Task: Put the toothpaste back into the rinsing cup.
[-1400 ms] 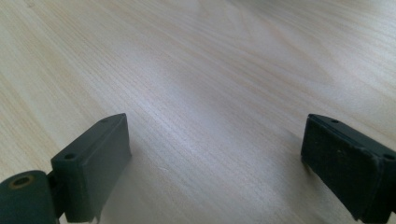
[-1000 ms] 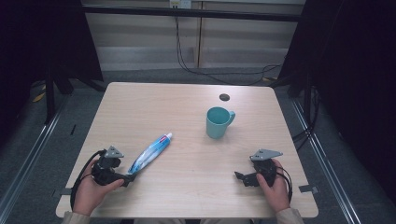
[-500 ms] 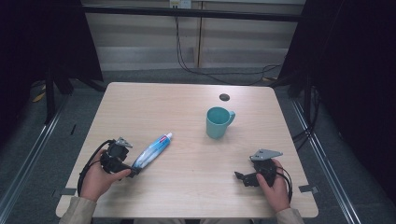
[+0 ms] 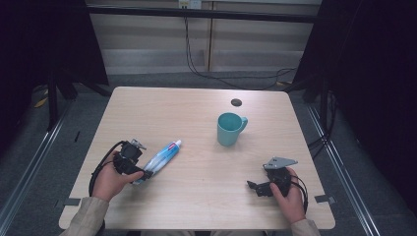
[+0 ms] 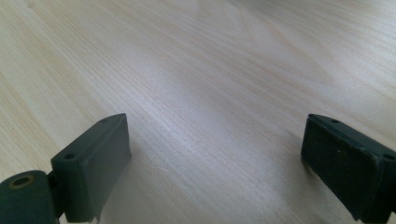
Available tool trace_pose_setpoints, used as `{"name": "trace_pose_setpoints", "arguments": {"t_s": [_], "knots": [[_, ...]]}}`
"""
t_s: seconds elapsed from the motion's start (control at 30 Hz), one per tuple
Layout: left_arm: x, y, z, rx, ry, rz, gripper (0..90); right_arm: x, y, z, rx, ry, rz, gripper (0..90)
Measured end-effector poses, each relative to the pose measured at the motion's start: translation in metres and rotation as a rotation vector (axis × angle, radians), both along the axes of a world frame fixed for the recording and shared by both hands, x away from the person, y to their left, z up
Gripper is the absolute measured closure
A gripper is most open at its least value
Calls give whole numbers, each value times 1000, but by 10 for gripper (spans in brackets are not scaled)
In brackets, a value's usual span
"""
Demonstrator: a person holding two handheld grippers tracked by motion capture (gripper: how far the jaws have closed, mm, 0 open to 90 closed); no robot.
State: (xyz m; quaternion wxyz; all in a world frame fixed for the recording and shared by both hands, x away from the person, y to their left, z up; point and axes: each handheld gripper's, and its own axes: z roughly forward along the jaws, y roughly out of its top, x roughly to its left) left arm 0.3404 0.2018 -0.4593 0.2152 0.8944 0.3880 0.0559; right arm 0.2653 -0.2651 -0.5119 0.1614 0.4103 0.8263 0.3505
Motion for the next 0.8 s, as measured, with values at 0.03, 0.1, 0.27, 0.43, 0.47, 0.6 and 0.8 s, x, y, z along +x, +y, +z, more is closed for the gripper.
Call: {"name": "trace_pose_setpoints", "arguments": {"t_s": [0.03,0.1,0.27,0.43,0.47,0.6,0.8], "knots": [[2,-2,0,5,5,0,232,0,0,0,1,0,0,76],[3,-2,0,10,5,-5,234,0,0,0,1,0,-1,76],[7,-6,-1,15,14,-2,246,0,0,0,0,-2,1,76],[10,-11,-2,30,24,-9,250,0,0,0,0,-1,1,76],[10,-11,-2,30,24,-9,253,0,0,0,0,-1,1,76],[12,-15,-3,41,33,-20,267,0,0,0,0,-1,1,76],[17,-20,-5,56,35,-27,288,0,0,0,0,-1,0,76]]}}
